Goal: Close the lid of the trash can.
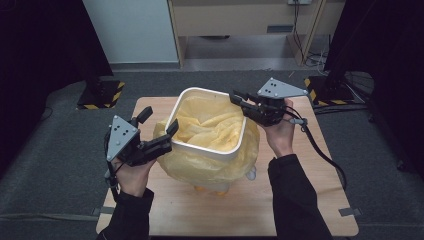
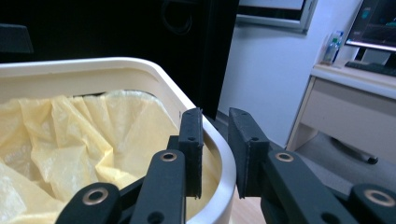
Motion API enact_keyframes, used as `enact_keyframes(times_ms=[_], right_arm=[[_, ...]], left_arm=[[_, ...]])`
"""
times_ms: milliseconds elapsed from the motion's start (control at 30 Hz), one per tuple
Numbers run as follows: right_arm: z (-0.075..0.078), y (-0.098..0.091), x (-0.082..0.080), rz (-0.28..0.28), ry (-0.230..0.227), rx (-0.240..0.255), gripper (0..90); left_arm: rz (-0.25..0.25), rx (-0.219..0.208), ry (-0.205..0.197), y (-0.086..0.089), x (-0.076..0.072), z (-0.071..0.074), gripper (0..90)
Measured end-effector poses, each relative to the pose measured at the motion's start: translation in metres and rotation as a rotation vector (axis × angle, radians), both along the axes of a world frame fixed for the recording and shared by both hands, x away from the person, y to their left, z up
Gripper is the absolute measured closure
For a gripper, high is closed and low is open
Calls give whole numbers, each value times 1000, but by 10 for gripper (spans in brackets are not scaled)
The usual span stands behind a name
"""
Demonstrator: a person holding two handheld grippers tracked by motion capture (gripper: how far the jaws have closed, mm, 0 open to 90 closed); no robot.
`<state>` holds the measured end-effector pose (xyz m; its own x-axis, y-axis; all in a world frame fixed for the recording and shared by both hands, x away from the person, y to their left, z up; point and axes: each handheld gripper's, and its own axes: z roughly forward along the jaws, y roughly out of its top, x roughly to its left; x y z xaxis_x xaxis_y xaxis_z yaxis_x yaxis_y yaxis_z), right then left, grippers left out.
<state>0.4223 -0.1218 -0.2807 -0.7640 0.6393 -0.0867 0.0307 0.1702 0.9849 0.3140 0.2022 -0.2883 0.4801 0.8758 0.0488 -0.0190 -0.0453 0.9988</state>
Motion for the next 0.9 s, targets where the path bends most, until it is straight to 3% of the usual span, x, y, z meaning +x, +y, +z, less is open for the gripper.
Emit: enact_keyframes(times_ms=[167,233,367,500,633,900], right_arm=[[7,-1,0,-1,-18,27,757],[5,0,1,-6,-15,17,754],[3,3,1,-1,-5,15,754],[0,4,2,-1,2,-2,754],[1,5,0,-4,1,-12,754],[8,8,-3,-13,-27,4,765]], left_arm=[[11,-18,-32,2,0,2,176],[20,-21,-37,3,1,1,173],[20,-12,-21,5,3,-2,169],[-7,-50,-5,7,4,-5,179],[-15,-45,-4,9,4,-5,204],[1,-37,-19,7,3,-5,173]])
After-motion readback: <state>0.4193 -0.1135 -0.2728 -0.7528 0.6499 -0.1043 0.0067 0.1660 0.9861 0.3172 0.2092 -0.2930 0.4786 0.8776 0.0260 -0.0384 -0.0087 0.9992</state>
